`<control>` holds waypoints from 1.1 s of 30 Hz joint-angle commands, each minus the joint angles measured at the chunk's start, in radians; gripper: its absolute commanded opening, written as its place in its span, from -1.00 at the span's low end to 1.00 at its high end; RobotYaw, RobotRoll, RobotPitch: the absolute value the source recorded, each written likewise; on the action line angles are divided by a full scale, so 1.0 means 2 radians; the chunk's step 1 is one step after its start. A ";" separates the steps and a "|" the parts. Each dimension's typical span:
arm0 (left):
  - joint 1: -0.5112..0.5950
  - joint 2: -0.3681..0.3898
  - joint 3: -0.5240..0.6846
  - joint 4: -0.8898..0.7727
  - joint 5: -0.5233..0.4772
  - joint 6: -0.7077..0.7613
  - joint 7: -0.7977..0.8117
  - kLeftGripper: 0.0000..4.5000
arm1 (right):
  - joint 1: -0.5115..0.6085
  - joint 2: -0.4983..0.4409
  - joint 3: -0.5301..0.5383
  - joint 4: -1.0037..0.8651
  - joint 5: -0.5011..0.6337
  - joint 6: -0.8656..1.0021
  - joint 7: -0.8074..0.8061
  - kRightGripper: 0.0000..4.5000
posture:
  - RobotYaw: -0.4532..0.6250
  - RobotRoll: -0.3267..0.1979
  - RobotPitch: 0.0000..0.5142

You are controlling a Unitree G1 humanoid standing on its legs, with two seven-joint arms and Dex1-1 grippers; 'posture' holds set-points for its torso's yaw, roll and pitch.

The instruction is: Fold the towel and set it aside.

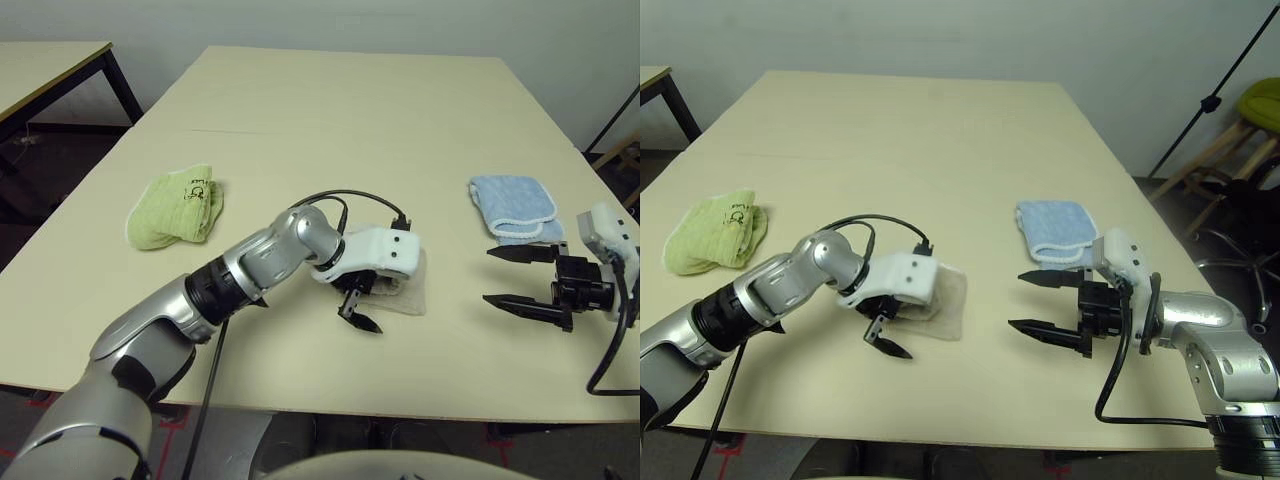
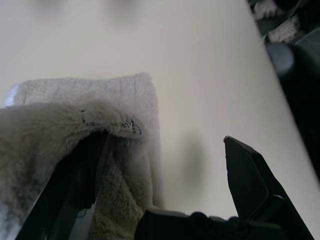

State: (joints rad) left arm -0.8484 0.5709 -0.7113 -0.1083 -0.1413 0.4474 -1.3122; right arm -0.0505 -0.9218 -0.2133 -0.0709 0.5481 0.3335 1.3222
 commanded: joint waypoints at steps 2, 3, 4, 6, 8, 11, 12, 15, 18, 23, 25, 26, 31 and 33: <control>0.000 0.005 0.033 -0.021 -0.033 0.041 -0.034 0.99 | -0.020 -0.005 0.006 0.012 -0.001 0.007 0.005 1.00 | 0.00 0.25 -0.80; 0.000 0.004 0.040 -0.020 -0.039 0.042 -0.039 0.99 | -0.025 -0.005 0.008 0.016 -0.001 0.009 0.007 1.00 | 0.01 0.25 -0.79; 0.000 0.003 0.046 -0.018 -0.045 0.037 -0.047 0.99 | -0.029 -0.005 0.009 0.019 -0.002 0.009 0.008 1.00 | 0.01 0.25 -0.79; -0.004 0.001 0.046 -0.007 -0.037 0.020 -0.055 0.99 | -0.038 -0.004 0.012 0.031 -0.006 0.008 0.012 1.00 | 0.03 0.25 -0.78; -0.019 -0.005 0.024 0.013 -0.001 -0.004 -0.058 0.99 | -0.052 -0.004 0.020 0.046 -0.013 0.006 0.016 1.00 | 0.06 0.25 -0.78; -0.049 -0.023 -0.015 0.053 0.051 -0.061 -0.078 0.99 | -0.077 -0.001 0.035 0.065 -0.023 0.006 0.020 1.00 | 0.04 0.25 -0.76; -0.058 -0.028 -0.025 0.069 0.069 -0.077 -0.079 0.99 | -0.084 0.000 0.040 0.069 -0.025 0.005 0.022 1.00 | 0.03 0.25 -0.75; -0.074 -0.036 -0.029 0.099 0.097 -0.064 -0.079 0.99 | -0.098 0.004 0.047 0.072 -0.026 0.007 0.022 1.00 | 0.01 0.25 -0.74; -0.071 -0.028 -0.018 0.106 0.112 -0.042 -0.075 0.99 | -0.092 0.003 0.044 0.067 -0.024 0.009 0.019 1.00 | 0.00 0.25 -0.74; -0.054 0.014 0.005 0.077 0.129 -0.040 -0.069 0.99 | -0.063 -0.002 0.033 0.059 -0.022 0.007 0.017 1.00 | 0.01 0.25 -0.76; -0.052 0.028 0.015 0.064 0.140 -0.053 -0.063 0.99 | -0.060 -0.003 0.031 0.058 -0.022 0.006 0.015 1.00 | 0.01 0.25 -0.77; -0.052 0.031 0.022 0.060 0.142 -0.057 -0.059 0.99 | -0.060 -0.004 0.030 0.058 -0.022 0.006 0.015 1.00 | 0.01 0.25 -0.77; -0.054 0.054 0.065 0.012 0.107 -0.032 -0.084 0.99 | -0.068 -0.006 0.033 0.058 -0.022 0.010 0.013 1.00 | 0.01 0.25 -0.79; -0.056 0.059 0.082 0.006 0.099 -0.021 -0.083 0.99 | -0.076 -0.004 0.037 0.053 -0.022 0.016 0.010 1.00 | 0.04 0.25 -0.81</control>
State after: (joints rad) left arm -0.9564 0.6828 -0.5758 -0.0778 0.0725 0.3857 -1.4716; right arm -0.1874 -0.9204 -0.1397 0.0506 0.5078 0.3538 1.3480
